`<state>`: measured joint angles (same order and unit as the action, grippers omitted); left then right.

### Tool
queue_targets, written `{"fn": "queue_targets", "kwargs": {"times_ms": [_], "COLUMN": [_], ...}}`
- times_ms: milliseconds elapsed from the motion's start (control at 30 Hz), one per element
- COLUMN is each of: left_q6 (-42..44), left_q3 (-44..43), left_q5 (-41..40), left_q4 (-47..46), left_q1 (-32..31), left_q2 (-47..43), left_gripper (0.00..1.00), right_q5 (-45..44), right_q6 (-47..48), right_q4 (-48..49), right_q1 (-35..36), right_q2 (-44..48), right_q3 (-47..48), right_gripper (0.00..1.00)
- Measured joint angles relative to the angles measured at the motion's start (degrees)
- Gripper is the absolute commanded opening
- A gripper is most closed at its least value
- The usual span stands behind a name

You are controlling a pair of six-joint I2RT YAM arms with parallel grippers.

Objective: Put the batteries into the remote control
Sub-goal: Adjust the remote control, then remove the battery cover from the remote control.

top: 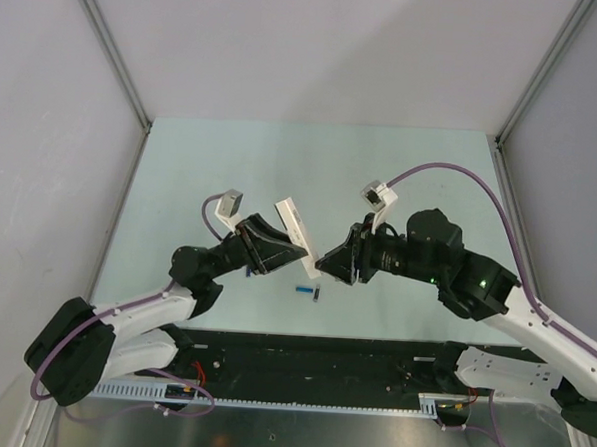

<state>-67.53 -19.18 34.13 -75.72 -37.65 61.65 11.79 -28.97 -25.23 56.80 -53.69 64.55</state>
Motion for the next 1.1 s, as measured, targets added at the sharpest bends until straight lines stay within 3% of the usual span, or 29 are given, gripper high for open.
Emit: {"fn": "queue_targets", "kwargs": {"times_ms": [67,200,300,567,800,1100], "left_q6": [-0.6,-1.5,-2.0,-3.1,-3.9,-4.0], "left_q3": [0.0,0.0,0.0,0.0,0.0,-1.2], "left_q5": [0.0,0.0,0.0,0.6,1.7,3.6], "left_q4": [0.0,0.1,0.1,0.2,0.2,0.4], "left_q1": [0.0,0.0,0.0,0.0,0.0,0.2], "left_q2": [0.5,0.9,1.0,1.0,0.9,-1.2], "left_gripper": [0.00,0.00,0.00,0.00,0.00,0.00], "right_q5": [-0.4,-0.3,0.1,2.3,4.7,17.1], "right_q6": [0.3,0.6,0.6,0.6,0.3,-7.2], "right_q4": [-0.7,-1.2,-1.2,-1.2,-0.9,9.0], "right_q1": [-0.2,-0.6,-1.1,-2.2,-3.4,-13.2], "right_q2": [0.5,0.6,0.6,-0.4,-1.0,1.2], "right_q3": [0.0,0.0,0.0,0.0,-0.1,-7.4], "right_gripper": [0.38,0.50,0.52,0.47,0.59,0.68]}}
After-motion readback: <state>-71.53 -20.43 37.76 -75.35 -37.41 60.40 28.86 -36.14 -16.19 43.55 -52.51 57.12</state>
